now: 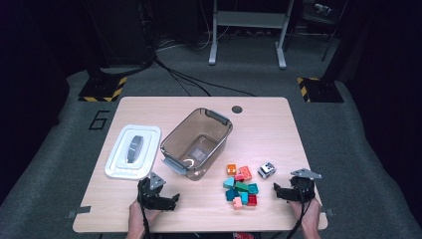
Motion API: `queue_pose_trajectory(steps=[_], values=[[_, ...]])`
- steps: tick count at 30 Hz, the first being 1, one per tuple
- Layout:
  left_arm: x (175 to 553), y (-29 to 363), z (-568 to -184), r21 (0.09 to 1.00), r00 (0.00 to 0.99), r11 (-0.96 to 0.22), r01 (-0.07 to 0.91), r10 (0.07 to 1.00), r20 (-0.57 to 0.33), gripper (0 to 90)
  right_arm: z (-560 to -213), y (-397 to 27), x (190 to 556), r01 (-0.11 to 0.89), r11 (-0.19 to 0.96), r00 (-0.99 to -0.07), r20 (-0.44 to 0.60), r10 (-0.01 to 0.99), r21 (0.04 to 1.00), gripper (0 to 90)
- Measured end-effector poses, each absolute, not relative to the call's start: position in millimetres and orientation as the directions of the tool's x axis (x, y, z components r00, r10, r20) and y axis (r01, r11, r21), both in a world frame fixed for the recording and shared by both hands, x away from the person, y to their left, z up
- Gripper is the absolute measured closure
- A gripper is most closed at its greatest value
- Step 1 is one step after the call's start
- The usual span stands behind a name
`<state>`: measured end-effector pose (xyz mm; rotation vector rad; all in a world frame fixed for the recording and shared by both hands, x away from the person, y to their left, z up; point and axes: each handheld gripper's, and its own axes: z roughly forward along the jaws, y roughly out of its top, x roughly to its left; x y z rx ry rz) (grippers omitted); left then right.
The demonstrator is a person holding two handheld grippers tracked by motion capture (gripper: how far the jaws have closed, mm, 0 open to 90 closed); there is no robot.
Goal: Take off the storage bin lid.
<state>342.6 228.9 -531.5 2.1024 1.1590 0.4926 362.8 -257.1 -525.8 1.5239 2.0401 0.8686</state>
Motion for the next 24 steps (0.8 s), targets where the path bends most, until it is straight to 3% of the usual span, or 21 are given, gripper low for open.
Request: queue_pose_trajectory(steps=[8, 16, 24], values=[[343.1, 228.7, -531.1, 0.710, 0.538, -0.386, 0.589, 0.843, 0.012, 0.0, -511.7, -251.0, 360.1, 0.685, 0.136, -0.286, 0.093, 0.954, 0.716, 2.8], [343.3, 228.2, -531.2, 0.713, 0.537, -0.384, 0.587, 0.844, 0.013, 0.1, -498.3, -224.9, 382.2, 0.687, 0.218, -0.356, 0.060, 0.933, 0.693, 1.0], [343.3, 227.5, -531.5, 0.716, 0.535, -0.377, 0.587, 0.845, 0.006, 0.2, -489.6, -208.7, 404.6, 0.700, 0.157, -0.290, 0.077, 0.954, 0.696, 4.0]])
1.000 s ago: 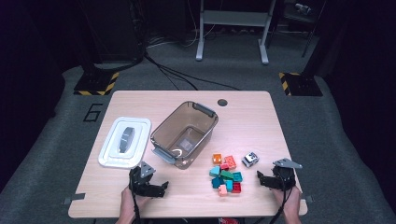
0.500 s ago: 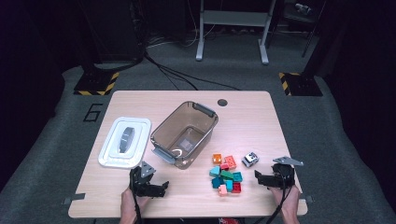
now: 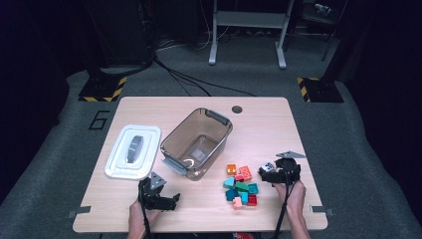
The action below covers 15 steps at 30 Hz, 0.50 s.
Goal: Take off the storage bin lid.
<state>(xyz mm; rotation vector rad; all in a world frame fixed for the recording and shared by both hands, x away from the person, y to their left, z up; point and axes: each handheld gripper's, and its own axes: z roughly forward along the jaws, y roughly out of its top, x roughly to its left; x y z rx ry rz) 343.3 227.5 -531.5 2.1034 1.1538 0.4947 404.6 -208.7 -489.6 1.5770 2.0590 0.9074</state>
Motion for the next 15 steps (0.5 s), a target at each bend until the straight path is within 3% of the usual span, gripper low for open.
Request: queue_pose_trajectory(steps=[3, 8, 15], values=[[343.3, 227.5, -531.5, 0.716, 0.535, -0.377, 0.587, 0.845, 0.006, 0.2, -486.7, -205.5, 411.5, 0.701, 0.150, -0.299, 0.097, 0.949, 0.697, 6.2], [343.3, 227.5, -531.5, 0.716, 0.535, -0.377, 0.587, 0.845, 0.006, 0.3, -495.3, -209.3, 420.7, 0.681, 0.237, -0.413, 0.095, 0.906, 0.693, 10.9], [343.4, 227.5, -531.5, 0.716, 0.536, -0.378, 0.587, 0.844, 0.006, 0.2, -512.0, -210.6, 425.2, 0.705, 0.293, -0.440, 0.074, 0.895, 0.645, 15.6]])
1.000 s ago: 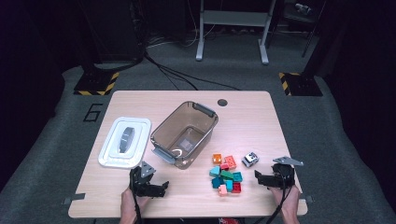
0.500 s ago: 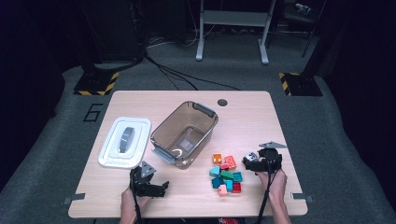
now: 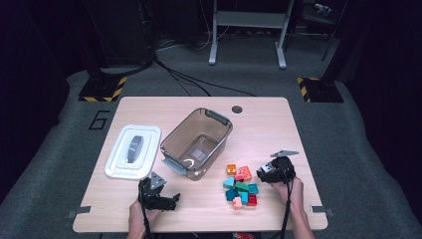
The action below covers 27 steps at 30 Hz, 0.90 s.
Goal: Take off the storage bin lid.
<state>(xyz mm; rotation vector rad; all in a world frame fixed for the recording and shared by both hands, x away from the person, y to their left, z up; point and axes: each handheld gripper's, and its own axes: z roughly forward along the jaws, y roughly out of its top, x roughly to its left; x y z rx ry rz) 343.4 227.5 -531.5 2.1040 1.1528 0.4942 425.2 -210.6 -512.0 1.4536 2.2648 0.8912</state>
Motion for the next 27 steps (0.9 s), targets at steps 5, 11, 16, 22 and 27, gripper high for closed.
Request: queue_pose_trajectory(steps=[5, 11, 16, 22, 27], values=[[343.4, 227.6, -531.4, 0.716, 0.537, -0.380, 0.586, 0.844, 0.009, 0.3, -514.0, -211.0, 422.3, 0.696, 0.301, -0.439, 0.054, 0.897, 0.652, 23.3], [343.4, 227.6, -531.5, 0.716, 0.537, -0.380, 0.586, 0.844, 0.009, 0.2, -514.8, -209.5, 419.9, 0.676, 0.338, -0.455, 0.011, 0.891, 0.654, 24.8], [343.5, 227.6, -531.4, 0.716, 0.537, -0.380, 0.585, 0.844, 0.009, 0.2, -515.4, -210.6, 417.8, 0.671, 0.328, -0.459, 0.026, 0.888, 0.665, 25.0], [343.5, 227.5, -531.4, 0.716, 0.537, -0.380, 0.585, 0.844, 0.010, 0.2, -515.9, -214.7, 417.1, 0.669, 0.305, -0.456, 0.050, 0.889, 0.678, 25.0], [343.5, 227.5, -531.4, 0.716, 0.537, -0.381, 0.585, 0.843, 0.010, 0.2, -515.3, -218.0, 414.3, 0.660, 0.295, -0.455, 0.056, 0.888, 0.691, 25.0]])
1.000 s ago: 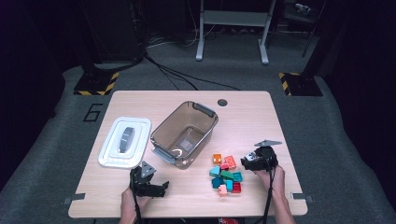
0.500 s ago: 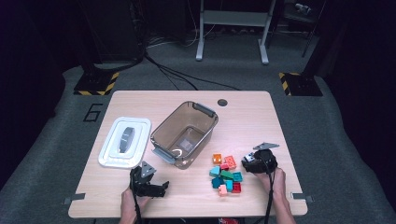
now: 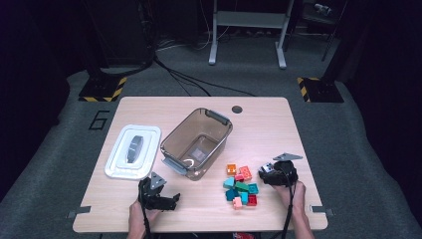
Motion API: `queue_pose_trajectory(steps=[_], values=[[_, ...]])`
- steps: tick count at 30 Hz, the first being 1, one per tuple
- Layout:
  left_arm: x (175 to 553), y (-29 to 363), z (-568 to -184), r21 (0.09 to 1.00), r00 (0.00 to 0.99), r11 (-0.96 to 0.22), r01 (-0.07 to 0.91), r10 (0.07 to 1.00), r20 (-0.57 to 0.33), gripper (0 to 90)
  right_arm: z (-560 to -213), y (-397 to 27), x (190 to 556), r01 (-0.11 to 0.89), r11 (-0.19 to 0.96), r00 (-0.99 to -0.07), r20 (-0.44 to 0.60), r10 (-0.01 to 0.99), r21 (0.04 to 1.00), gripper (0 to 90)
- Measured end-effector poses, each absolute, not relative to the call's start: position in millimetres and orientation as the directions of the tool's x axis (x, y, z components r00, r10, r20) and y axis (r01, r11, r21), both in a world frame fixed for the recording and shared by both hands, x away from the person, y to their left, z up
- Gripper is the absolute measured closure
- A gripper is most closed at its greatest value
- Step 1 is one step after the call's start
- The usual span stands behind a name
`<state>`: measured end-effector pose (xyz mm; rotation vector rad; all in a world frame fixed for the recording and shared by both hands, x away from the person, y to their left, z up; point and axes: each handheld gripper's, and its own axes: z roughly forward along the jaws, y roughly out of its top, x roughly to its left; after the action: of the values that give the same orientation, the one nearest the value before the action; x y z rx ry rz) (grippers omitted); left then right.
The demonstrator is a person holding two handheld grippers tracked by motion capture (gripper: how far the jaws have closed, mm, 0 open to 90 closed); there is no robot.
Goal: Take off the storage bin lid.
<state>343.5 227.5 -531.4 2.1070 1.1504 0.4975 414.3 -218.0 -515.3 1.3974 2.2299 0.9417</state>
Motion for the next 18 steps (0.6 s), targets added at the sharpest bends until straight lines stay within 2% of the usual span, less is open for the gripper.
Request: queue_pose_trajectory(steps=[10, 18], values=[[343.6, 227.5, -531.4, 0.716, 0.537, -0.381, 0.585, 0.843, 0.010, 0.2, -505.2, -216.1, 413.1, 0.641, 0.289, -0.465, 0.061, 0.883, 0.711, 25.0], [343.6, 227.5, -531.4, 0.716, 0.537, -0.382, 0.585, 0.843, 0.011, 0.2, -482.8, -209.4, 418.0, 0.614, 0.287, -0.487, 0.066, 0.871, 0.735, 25.0]])
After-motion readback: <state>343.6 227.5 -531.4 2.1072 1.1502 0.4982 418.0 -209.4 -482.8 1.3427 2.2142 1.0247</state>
